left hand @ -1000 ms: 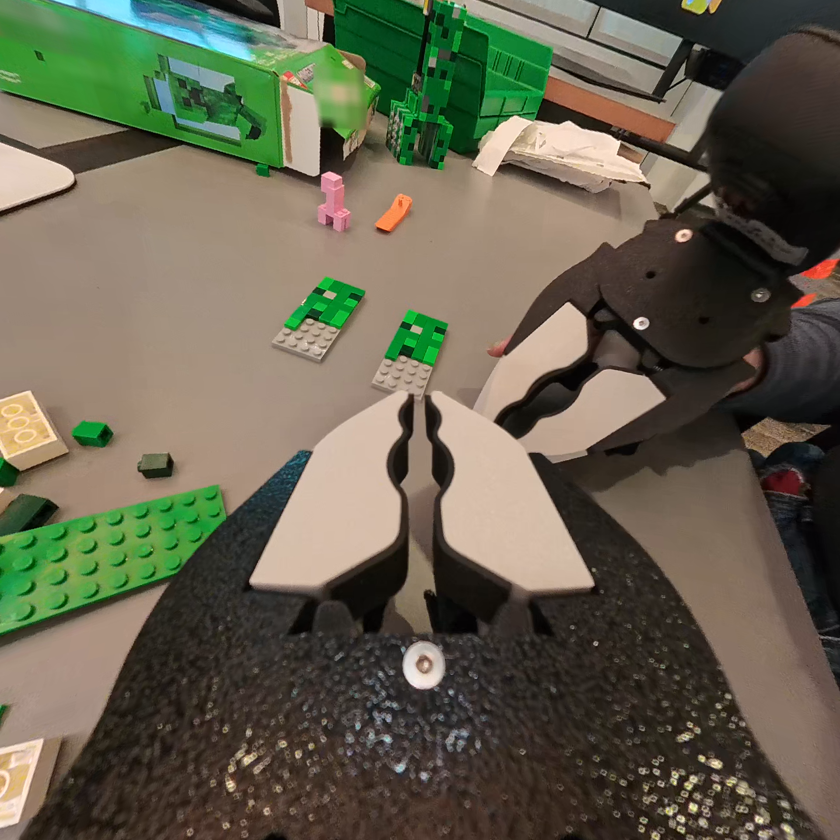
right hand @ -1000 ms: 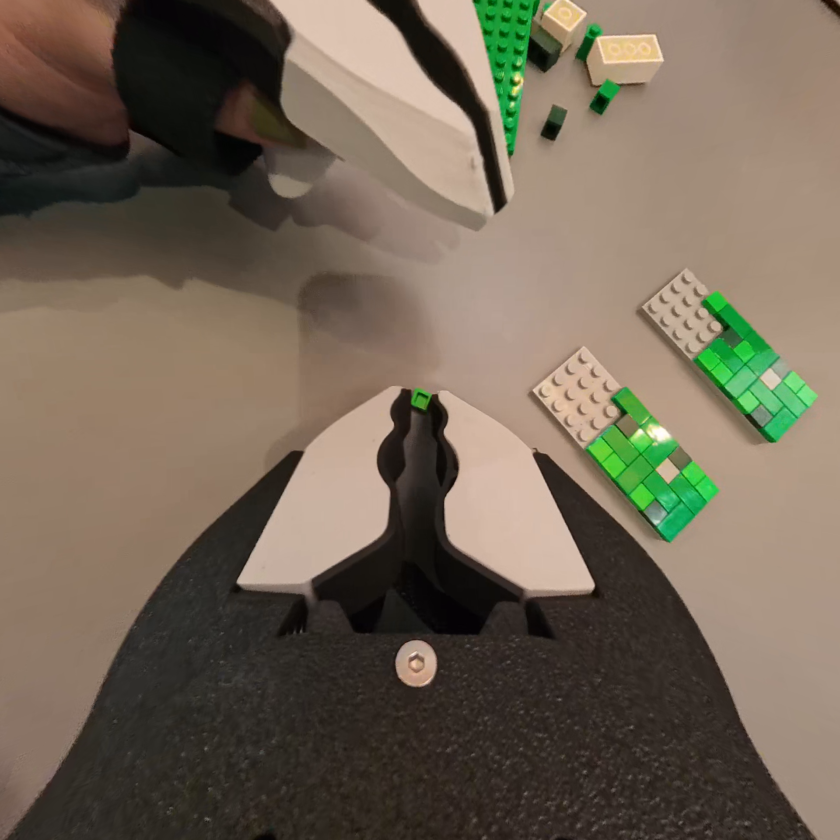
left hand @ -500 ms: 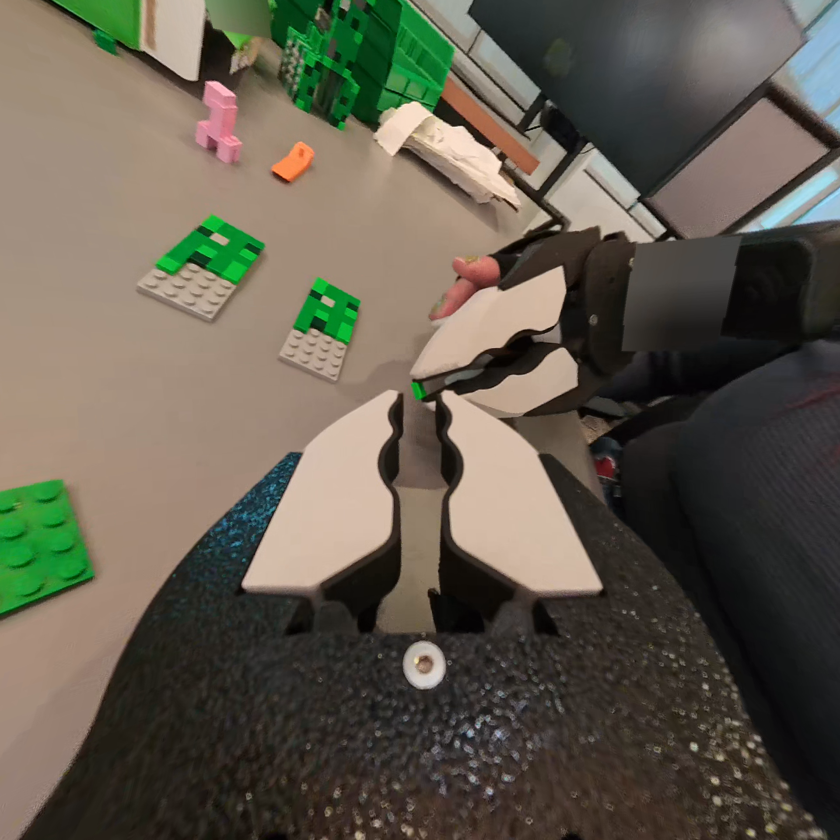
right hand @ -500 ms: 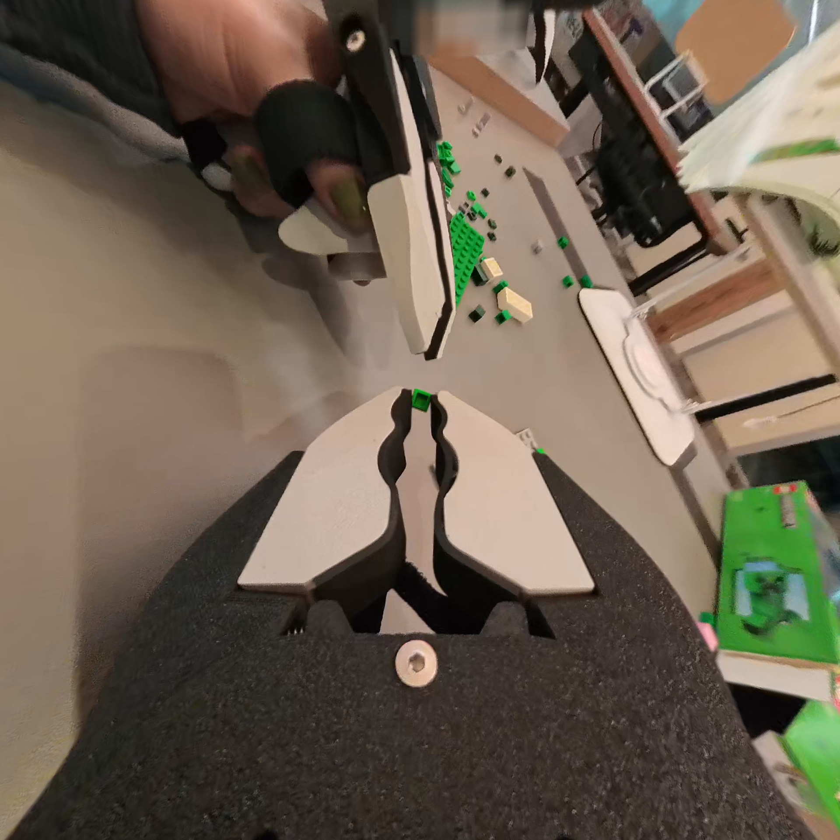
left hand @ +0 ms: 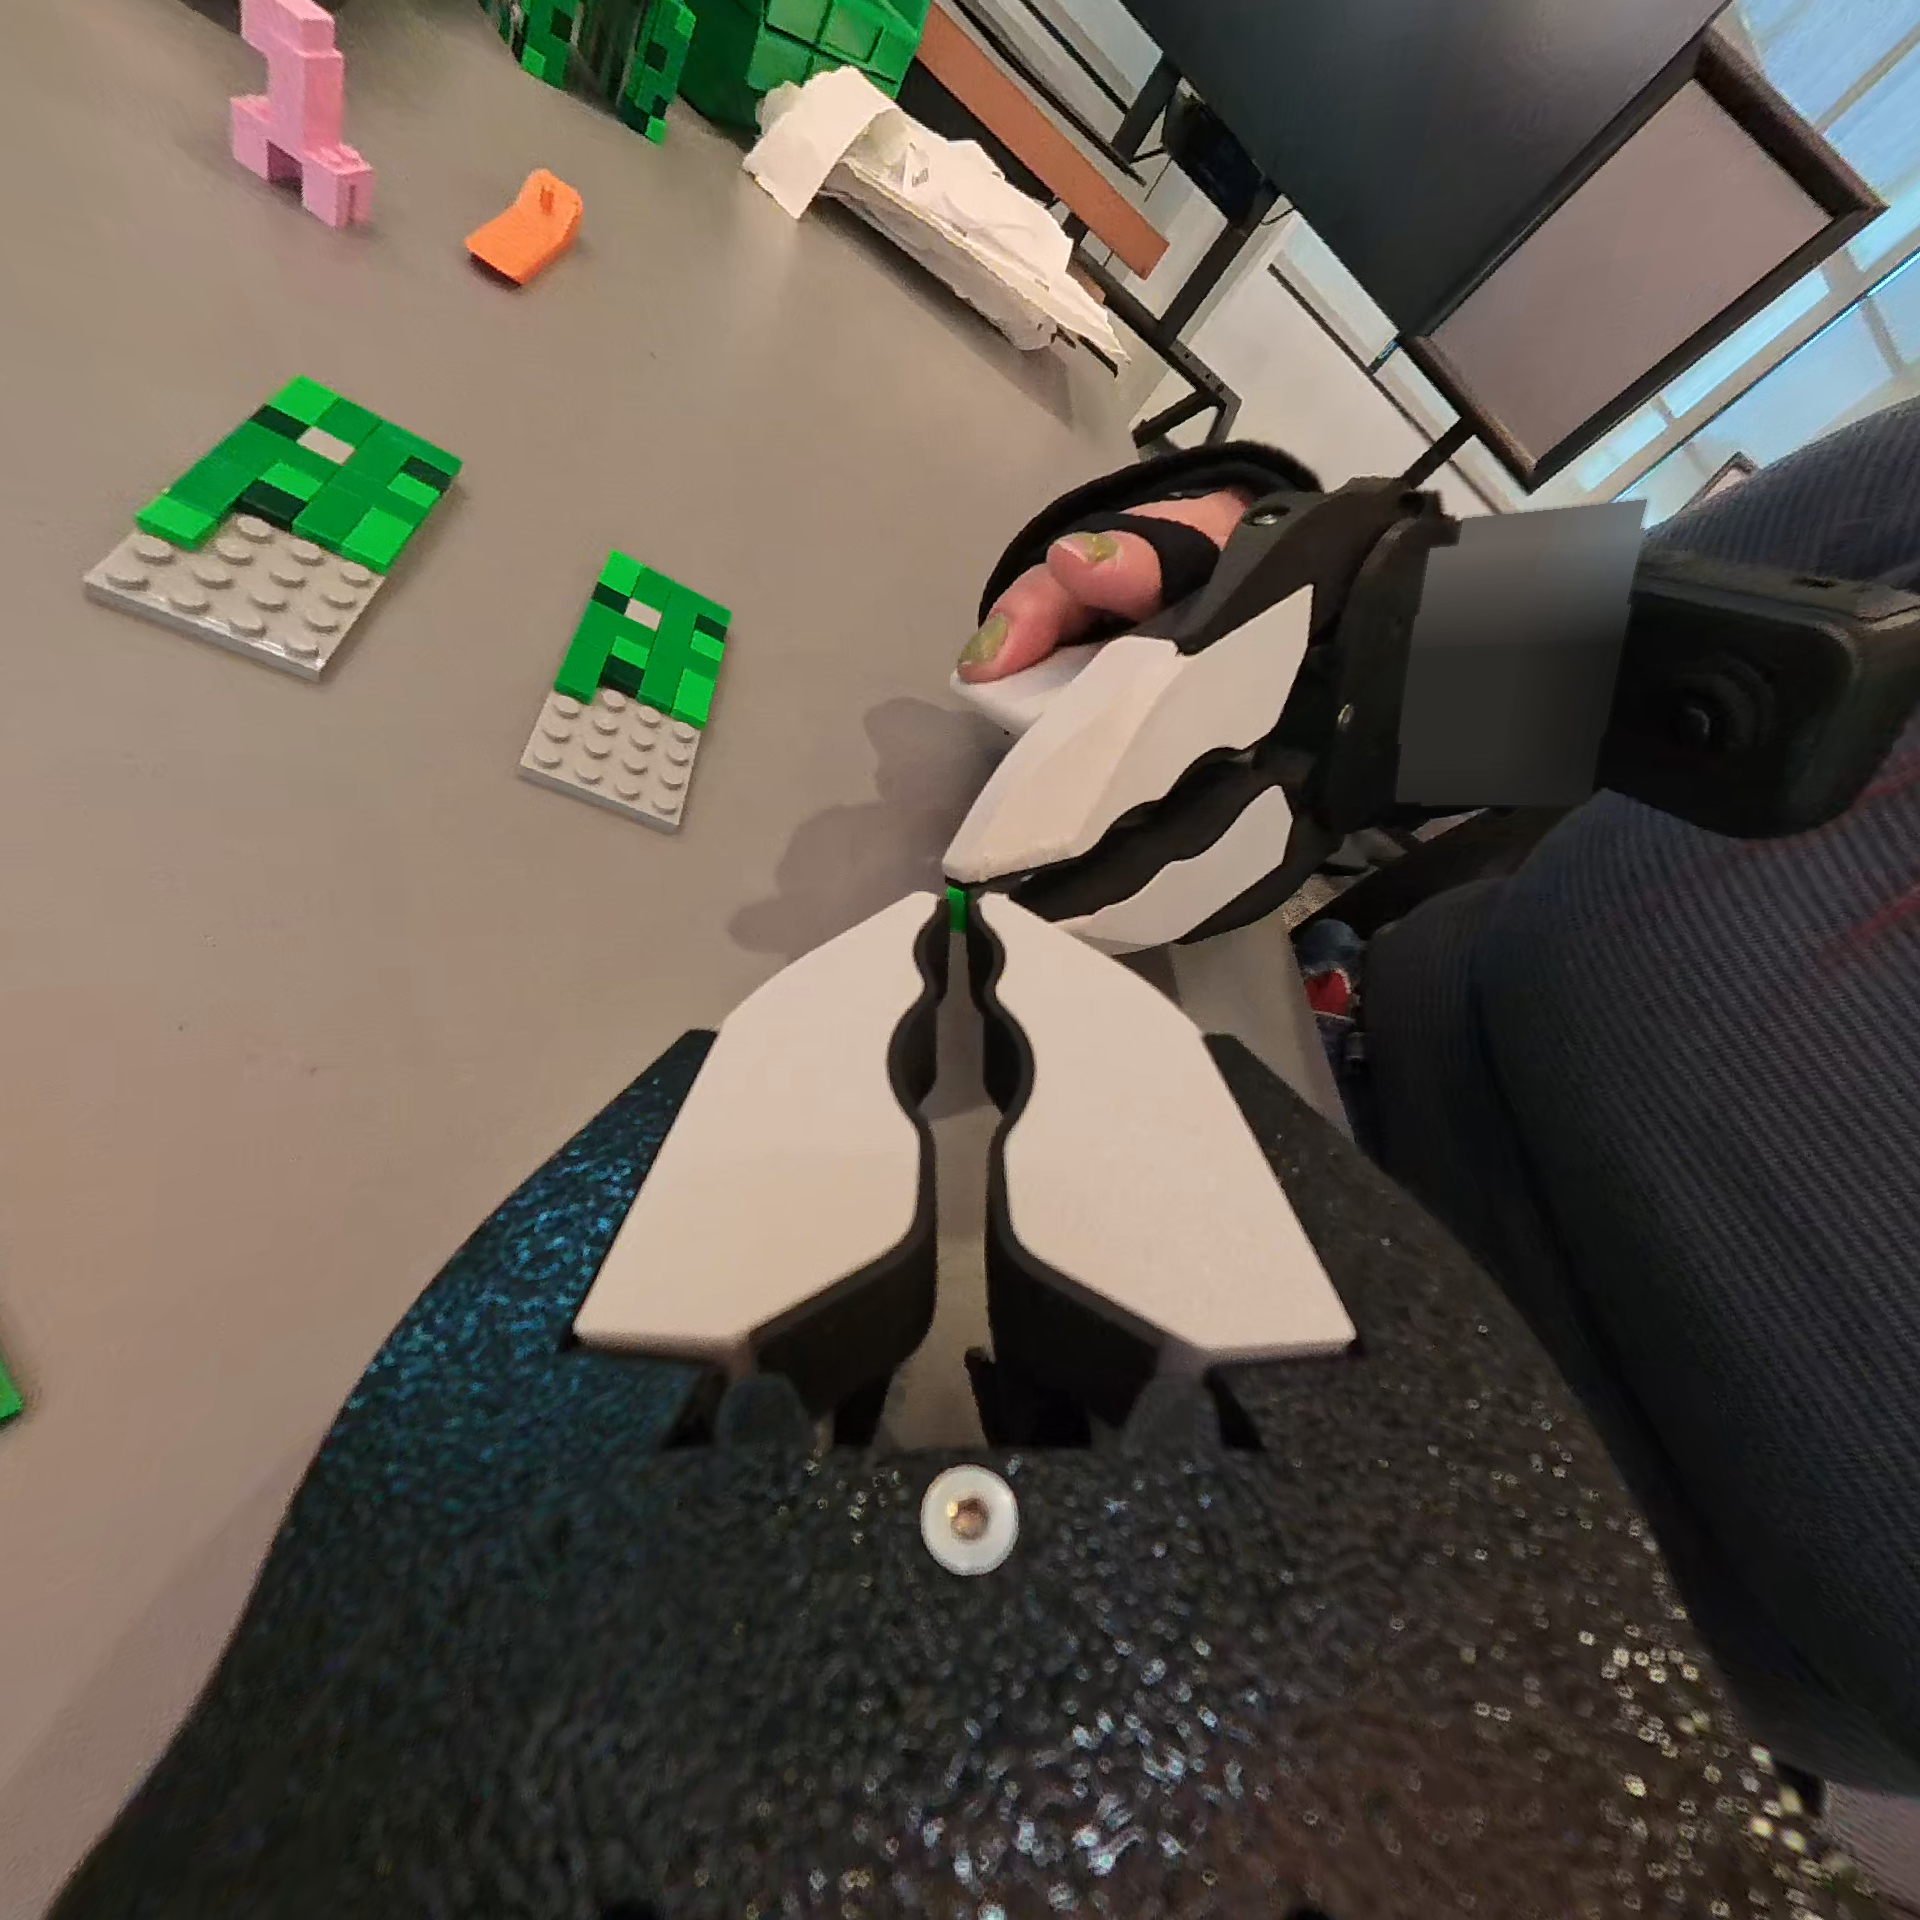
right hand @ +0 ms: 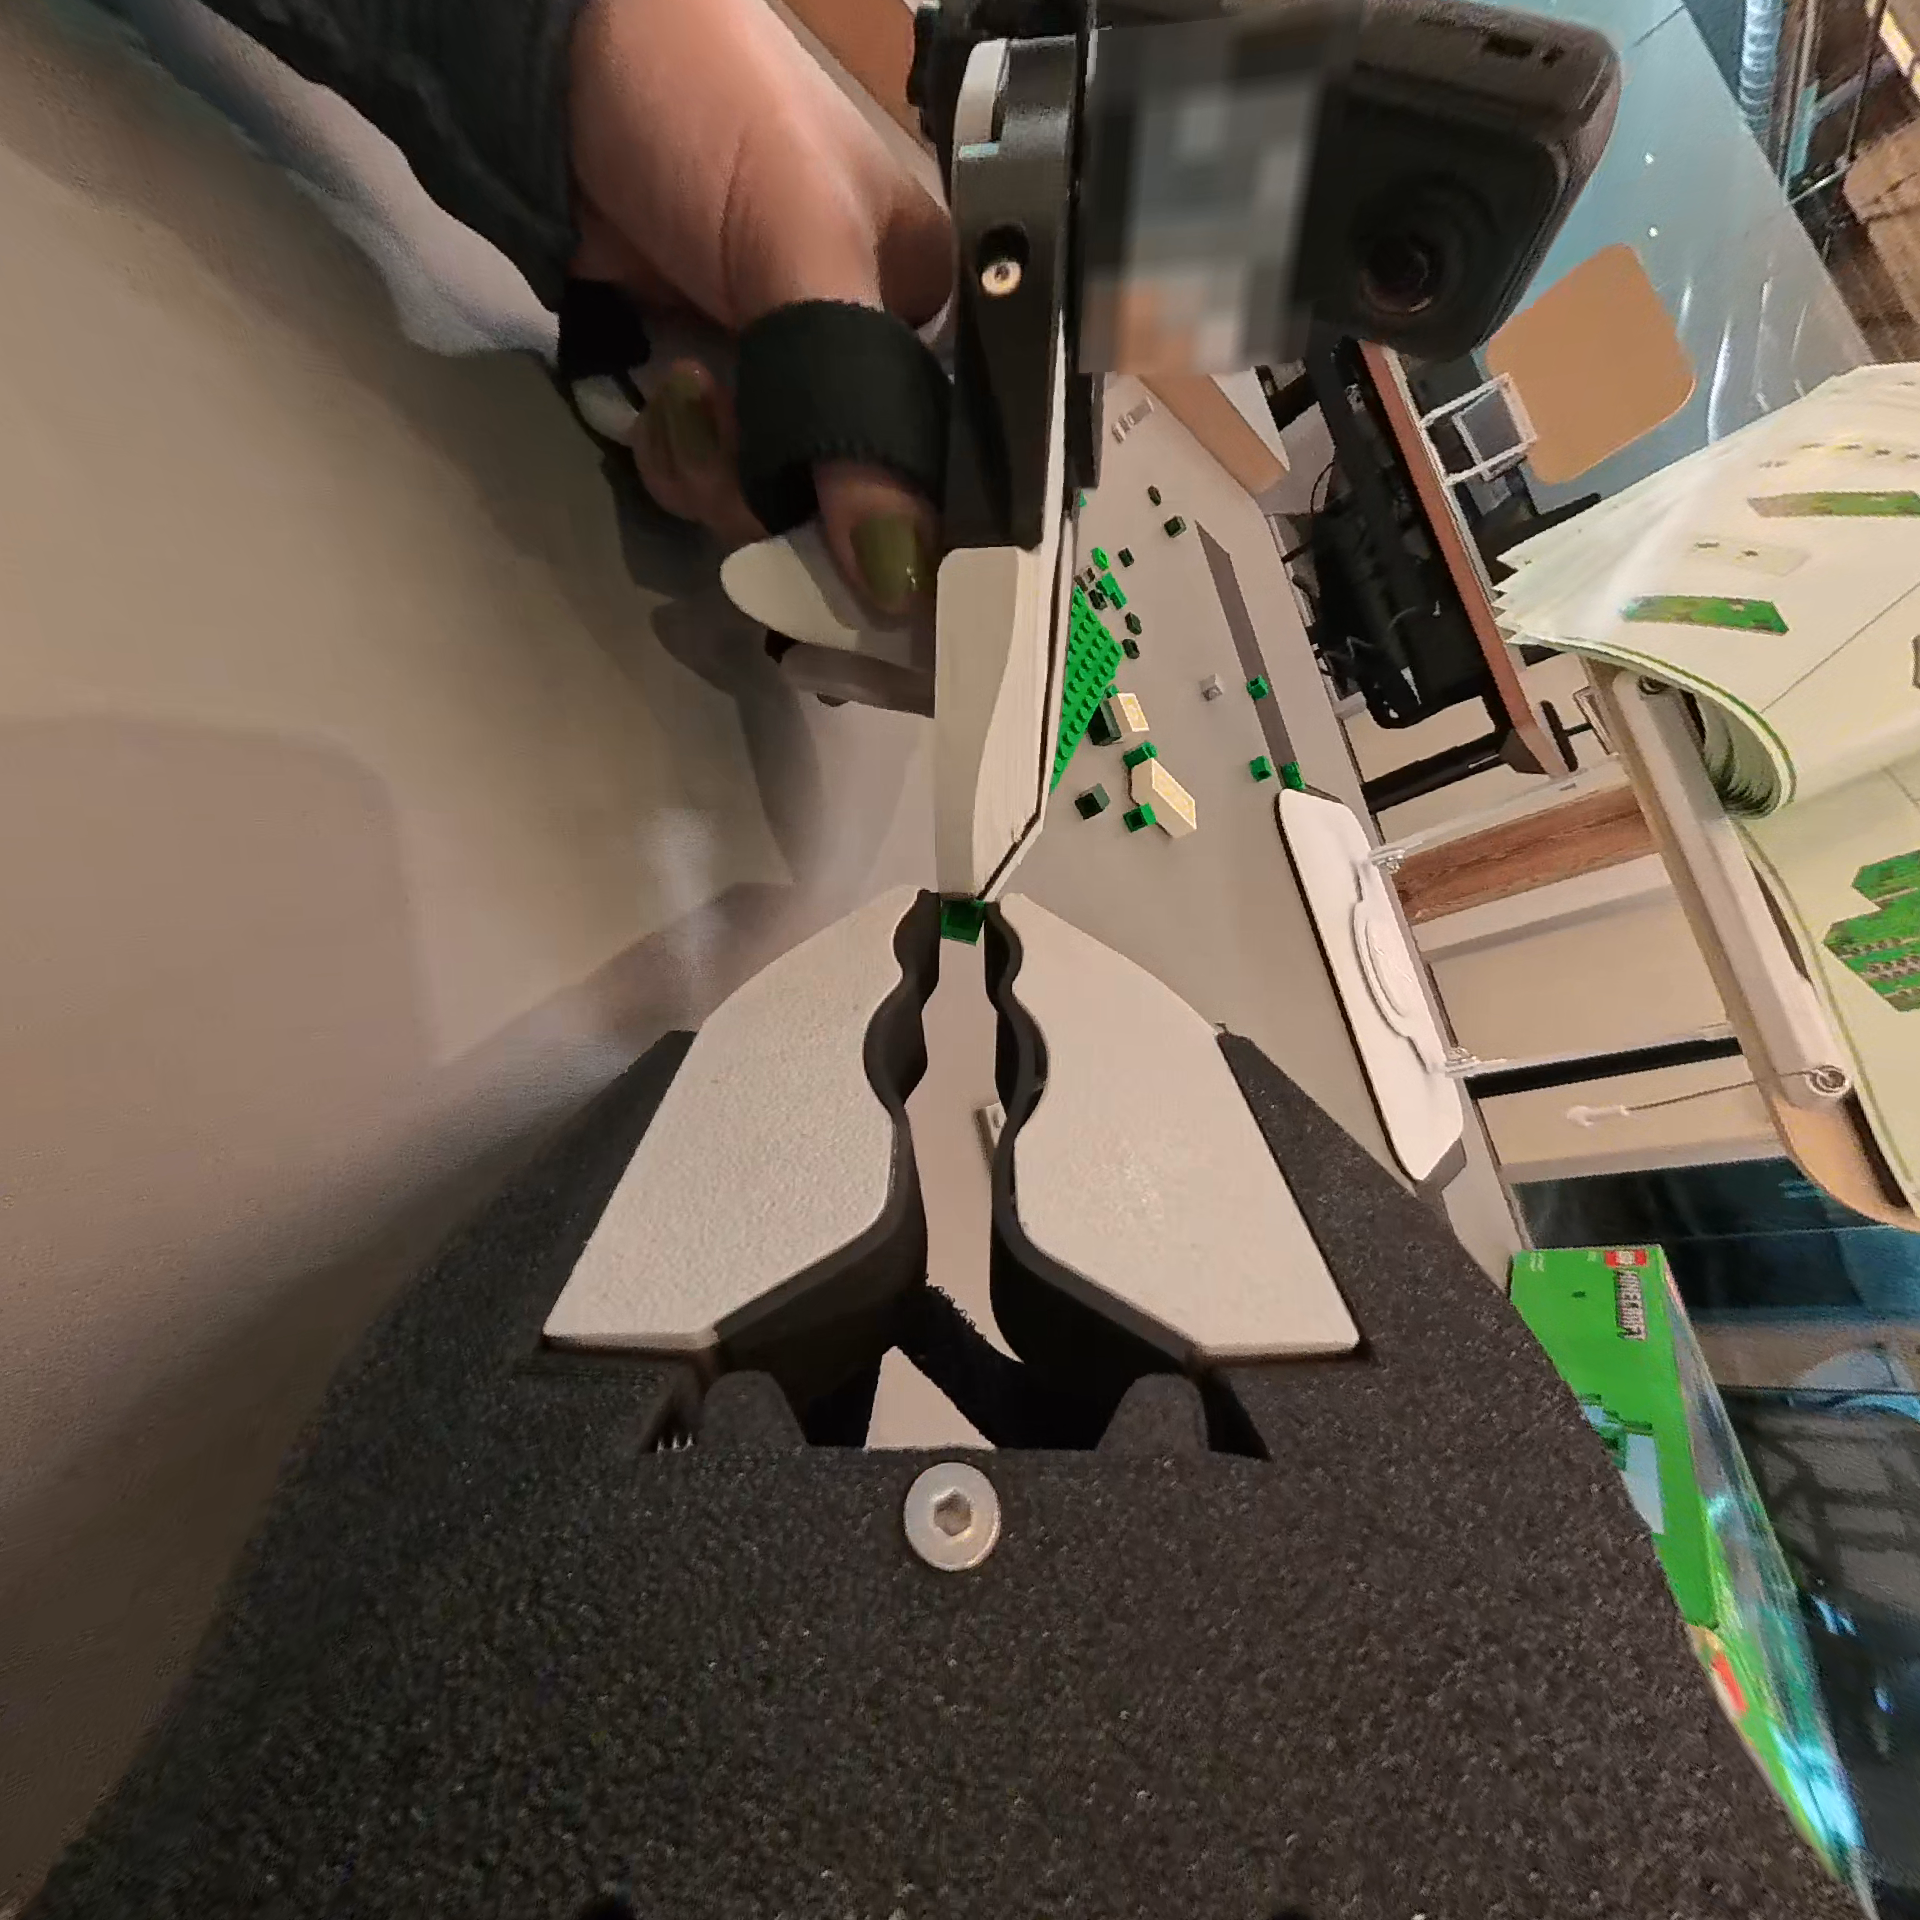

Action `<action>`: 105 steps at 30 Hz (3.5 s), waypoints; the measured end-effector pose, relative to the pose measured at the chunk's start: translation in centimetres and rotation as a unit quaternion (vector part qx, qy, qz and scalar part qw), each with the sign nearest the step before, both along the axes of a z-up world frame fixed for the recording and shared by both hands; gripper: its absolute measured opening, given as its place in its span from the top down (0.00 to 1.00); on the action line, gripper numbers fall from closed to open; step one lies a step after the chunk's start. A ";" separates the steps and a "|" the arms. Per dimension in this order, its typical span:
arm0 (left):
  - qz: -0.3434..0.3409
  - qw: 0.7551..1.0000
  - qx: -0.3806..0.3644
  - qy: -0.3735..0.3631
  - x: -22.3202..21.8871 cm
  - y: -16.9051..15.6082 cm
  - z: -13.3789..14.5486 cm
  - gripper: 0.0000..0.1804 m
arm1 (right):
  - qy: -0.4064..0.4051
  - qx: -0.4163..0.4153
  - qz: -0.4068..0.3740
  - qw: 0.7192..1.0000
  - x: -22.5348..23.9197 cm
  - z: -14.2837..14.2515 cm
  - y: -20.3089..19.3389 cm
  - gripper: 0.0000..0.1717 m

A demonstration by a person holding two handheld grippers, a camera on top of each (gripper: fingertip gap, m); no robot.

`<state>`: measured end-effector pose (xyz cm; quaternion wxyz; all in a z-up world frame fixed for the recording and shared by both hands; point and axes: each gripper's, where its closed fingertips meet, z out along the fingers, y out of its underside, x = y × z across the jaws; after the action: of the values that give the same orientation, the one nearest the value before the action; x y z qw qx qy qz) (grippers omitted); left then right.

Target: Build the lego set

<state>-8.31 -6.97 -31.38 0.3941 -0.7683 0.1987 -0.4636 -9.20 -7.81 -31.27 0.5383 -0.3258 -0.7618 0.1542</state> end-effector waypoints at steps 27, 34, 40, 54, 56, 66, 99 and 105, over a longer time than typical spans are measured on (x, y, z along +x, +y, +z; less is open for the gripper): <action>-0.007 0.591 0.564 0.577 -0.3 7.3 0.3 0.99 | -0.233 -0.329 0.149 0.903 3.6 -1.9 9.3 0.75; -0.060 0.570 0.582 0.577 0.2 6.9 -0.5 0.99 | -0.302 -0.250 0.160 0.906 3.7 -4.4 9.4 0.79; -0.125 0.593 0.569 0.556 1.1 5.7 -1.4 0.99 | -0.313 -0.243 0.226 0.890 3.9 -4.4 8.8 0.81; -0.177 0.589 0.550 0.565 1.5 4.9 -2.2 0.99 | -0.315 -0.276 0.298 0.858 4.4 -3.8 6.7 0.81; -0.185 0.591 0.549 0.561 1.6 4.7 -2.2 0.99 | -0.316 -0.274 0.301 0.857 4.5 -3.8 6.6 0.81; -0.207 0.632 0.511 0.544 2.0 4.1 -2.7 0.98 | -0.313 -0.262 0.317 0.856 4.6 -3.9 6.2 0.81; -0.197 0.772 0.373 0.475 1.4 3.1 -2.7 0.71 | -0.321 -0.249 0.310 0.859 4.9 -4.1 5.4 0.81; -0.190 0.784 0.373 0.459 1.2 3.1 -2.0 0.71 | -0.322 -0.248 0.308 0.860 4.9 -4.0 5.0 0.81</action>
<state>-7.13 -3.82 -33.39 0.4162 -0.6303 0.6552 -0.0118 -4.33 -2.77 -35.31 0.0895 -0.2287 -0.8906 0.3828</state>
